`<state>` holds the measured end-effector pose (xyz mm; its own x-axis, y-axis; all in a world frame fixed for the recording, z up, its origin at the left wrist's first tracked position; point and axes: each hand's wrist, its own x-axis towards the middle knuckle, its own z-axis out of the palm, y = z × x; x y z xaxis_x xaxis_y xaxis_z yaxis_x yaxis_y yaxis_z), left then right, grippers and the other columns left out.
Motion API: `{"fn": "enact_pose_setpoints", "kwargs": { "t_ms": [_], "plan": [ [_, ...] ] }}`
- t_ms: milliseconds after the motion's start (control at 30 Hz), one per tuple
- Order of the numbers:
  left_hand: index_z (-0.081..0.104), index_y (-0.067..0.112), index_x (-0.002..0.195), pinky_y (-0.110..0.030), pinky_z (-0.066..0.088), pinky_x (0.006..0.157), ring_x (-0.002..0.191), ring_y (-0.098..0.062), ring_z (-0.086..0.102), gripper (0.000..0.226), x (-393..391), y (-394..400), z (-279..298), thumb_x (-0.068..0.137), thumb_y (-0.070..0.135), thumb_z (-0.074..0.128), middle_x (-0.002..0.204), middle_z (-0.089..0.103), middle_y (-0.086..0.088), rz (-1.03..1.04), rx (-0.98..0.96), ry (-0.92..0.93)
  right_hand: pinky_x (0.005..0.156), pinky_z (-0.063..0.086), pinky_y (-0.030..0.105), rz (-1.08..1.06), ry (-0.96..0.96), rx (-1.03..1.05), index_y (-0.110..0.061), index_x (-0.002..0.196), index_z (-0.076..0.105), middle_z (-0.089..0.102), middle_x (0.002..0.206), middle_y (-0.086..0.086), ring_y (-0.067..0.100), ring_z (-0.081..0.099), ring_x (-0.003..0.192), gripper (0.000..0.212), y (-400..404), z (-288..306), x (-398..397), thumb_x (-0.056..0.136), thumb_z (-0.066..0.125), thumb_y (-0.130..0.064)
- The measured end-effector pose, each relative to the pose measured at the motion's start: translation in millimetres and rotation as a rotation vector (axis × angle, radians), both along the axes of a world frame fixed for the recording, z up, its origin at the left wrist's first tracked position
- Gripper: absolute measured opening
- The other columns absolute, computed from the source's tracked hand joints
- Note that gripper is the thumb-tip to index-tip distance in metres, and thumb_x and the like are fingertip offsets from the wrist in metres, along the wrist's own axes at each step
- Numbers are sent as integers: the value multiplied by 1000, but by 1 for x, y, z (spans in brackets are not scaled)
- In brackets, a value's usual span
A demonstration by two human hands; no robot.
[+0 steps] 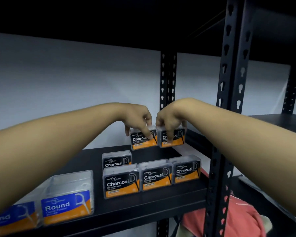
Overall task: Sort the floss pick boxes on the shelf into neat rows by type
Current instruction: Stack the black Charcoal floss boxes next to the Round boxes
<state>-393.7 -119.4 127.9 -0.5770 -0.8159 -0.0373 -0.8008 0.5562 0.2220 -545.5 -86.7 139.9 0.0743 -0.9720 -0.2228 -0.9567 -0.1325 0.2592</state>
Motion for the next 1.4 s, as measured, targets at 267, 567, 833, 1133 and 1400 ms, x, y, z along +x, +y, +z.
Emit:
{"fn": "enact_pose_setpoints", "kwargs": {
  "t_ms": [267, 567, 833, 1133, 1400],
  "plan": [
    [69, 7, 109, -48, 64, 65, 64, -18, 63, 45, -15, 0, -22, 75, 30, 88, 85, 67, -3, 51, 25, -59, 46, 44, 25, 89, 5, -38, -20, 136, 62, 59, 117, -1, 11, 53, 71, 57, 2, -19, -5, 83, 85, -24],
    [72, 19, 100, -41, 59, 79, 76, -20, 64, 45, -11, -8, -52, 68, 47, 88, 84, 71, 2, 66, -7, -82, 24, 38, 18, 154, 68, 5, -14, 139, 61, 55, 145, 12, 18, 49, 69, 55, -2, -40, -1, 88, 80, -26],
    [70, 17, 109, -31, 51, 80, 83, -17, 64, 47, -12, -3, -68, 74, 46, 84, 100, 75, -1, 71, -25, -58, 28, 41, 18, 143, 17, 17, -18, 144, 55, 56, 143, 11, 16, 53, 65, 61, -5, -55, -4, 89, 79, -21],
    [68, 20, 118, -39, 58, 94, 96, -12, 68, 64, 50, 11, -43, 63, 40, 94, 109, 75, 5, 240, 65, -110, 40, 53, 24, 91, -74, -2, -16, 120, 74, 71, 124, 7, 25, 70, 100, 49, -8, -43, -11, 75, 91, -24],
    [80, 22, 89, -31, 51, 71, 75, -16, 65, 44, 67, 10, -55, 52, 40, 96, 92, 80, -5, 326, 66, -31, 68, 61, 34, 63, -20, -12, -16, 134, 66, 64, 138, 11, 31, 69, 111, 55, -2, -47, -12, 83, 86, -25]
  ]
}}
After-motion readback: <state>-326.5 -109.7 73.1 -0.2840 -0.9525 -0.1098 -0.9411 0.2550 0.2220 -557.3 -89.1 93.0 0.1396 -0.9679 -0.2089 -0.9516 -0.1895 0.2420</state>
